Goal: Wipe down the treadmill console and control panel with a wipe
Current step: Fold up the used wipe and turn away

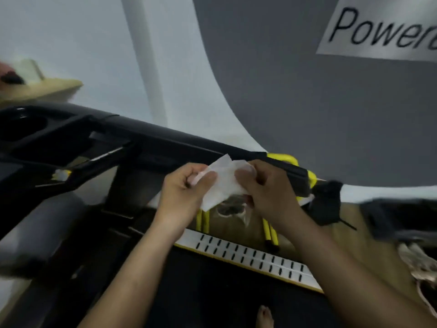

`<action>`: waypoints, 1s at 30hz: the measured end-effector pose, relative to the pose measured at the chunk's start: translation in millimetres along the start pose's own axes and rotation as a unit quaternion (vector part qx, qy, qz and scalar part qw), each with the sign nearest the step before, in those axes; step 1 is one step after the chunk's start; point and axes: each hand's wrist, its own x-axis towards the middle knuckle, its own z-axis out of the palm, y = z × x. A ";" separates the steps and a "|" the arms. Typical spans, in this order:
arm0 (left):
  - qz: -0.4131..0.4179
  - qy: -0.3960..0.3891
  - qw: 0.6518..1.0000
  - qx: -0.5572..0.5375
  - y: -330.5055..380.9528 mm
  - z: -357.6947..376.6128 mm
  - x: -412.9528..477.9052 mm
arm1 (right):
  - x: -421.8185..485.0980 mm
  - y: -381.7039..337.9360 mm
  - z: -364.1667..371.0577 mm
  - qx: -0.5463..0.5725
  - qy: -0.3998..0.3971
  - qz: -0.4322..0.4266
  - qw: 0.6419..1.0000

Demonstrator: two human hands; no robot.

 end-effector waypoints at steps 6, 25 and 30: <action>-0.031 -0.111 0.993 -0.007 -0.3 139.3 4.5 | -19.7 57.3 -125.3 -0.043 0.109 0.026 0.993; -0.173 -0.187 0.958 0.131 -128.0 511.1 58.0 | -8.0 303.3 -416.0 0.040 0.181 0.238 0.953; -0.216 -0.262 0.919 0.200 -253.2 579.8 109.0 | 23.9 432.4 -427.3 0.012 0.220 0.324 0.920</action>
